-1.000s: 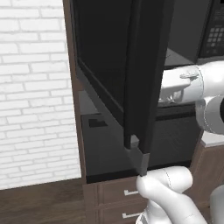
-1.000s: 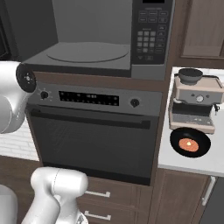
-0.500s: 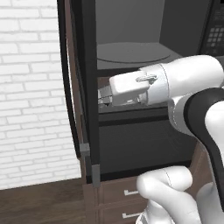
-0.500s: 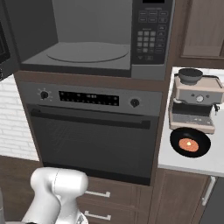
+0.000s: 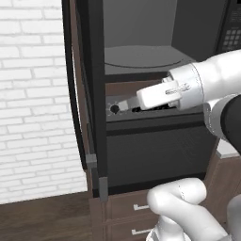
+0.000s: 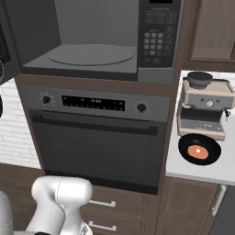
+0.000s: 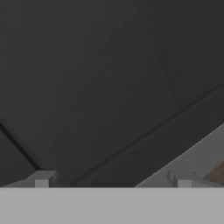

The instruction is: Open the microwave, place the bowl with waffle inside the microwave, then close the microwave door and turn it on.

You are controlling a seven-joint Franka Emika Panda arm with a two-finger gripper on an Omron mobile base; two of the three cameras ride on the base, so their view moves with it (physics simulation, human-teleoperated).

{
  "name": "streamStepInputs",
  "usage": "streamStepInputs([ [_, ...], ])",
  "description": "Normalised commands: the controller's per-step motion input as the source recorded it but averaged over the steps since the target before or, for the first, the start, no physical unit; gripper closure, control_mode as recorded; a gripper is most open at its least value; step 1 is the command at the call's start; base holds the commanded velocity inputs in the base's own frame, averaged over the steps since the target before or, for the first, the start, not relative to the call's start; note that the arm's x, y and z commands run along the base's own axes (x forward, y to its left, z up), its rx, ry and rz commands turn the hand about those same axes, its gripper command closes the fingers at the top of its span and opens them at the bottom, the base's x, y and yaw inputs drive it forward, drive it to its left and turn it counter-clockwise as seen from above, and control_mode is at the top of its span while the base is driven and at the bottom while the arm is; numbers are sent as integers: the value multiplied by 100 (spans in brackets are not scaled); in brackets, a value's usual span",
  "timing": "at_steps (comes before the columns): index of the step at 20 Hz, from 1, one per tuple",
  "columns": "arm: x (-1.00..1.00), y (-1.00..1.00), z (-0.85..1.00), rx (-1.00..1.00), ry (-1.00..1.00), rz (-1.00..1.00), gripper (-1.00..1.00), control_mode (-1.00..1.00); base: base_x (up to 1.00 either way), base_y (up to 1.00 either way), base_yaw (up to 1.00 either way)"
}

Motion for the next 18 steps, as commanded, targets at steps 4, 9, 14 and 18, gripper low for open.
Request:
streamStepInputs([
  [4, -13, -84, 0, -19, -24, -15, -100, -100, 0, 0, 0],
  [9, 0, -83, 5, -25, -16, -19, -100, -100, 0, 0, 0],
  [14, 0, -79, 5, -22, -9, -21, -100, -100, 0, 0, 0],
  [18, 2, -85, -2, -10, 9, -29, -100, -100, 0, 0, 0],
])
